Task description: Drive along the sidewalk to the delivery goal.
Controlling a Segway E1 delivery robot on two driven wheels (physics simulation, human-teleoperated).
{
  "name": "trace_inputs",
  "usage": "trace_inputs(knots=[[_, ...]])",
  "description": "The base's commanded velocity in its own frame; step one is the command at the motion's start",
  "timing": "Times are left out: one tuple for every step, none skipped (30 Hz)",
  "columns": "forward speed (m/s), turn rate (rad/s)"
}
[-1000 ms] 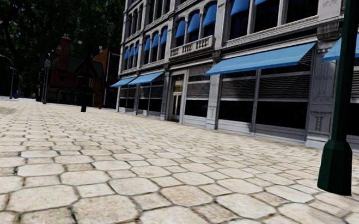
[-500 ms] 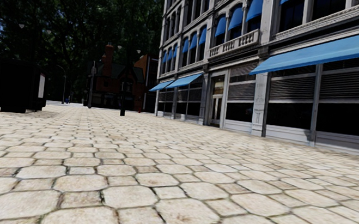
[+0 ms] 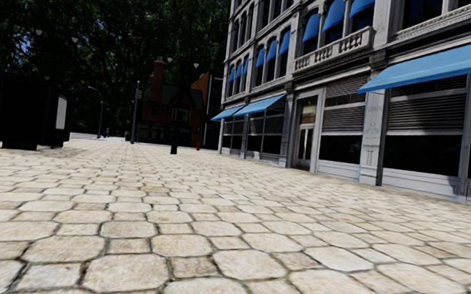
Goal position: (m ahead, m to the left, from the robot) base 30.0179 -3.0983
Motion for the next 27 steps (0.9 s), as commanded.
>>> trace_inputs(knots=[[2.00,0.00],[2.00,0.00],[2.00,0.00],[2.00,0.00],[2.00,0.00],[2.00,0.00],[2.00,0.00],[2.00,0.00],[2.00,0.00],[2.00,0.00],[2.00,0.01],[2.00,0.09],[2.00,0.09],[2.00,0.12],[2.00,0.12],[2.00,0.13],[2.00,0.13],[2.00,0.16],[2.00,0.18],[2.00,0.20],[2.00,0.21],[2.00,0.21],[2.00,0.22],[2.00,0.23],[2.00,0.24],[2.00,0.24],[2.00,0.24]])
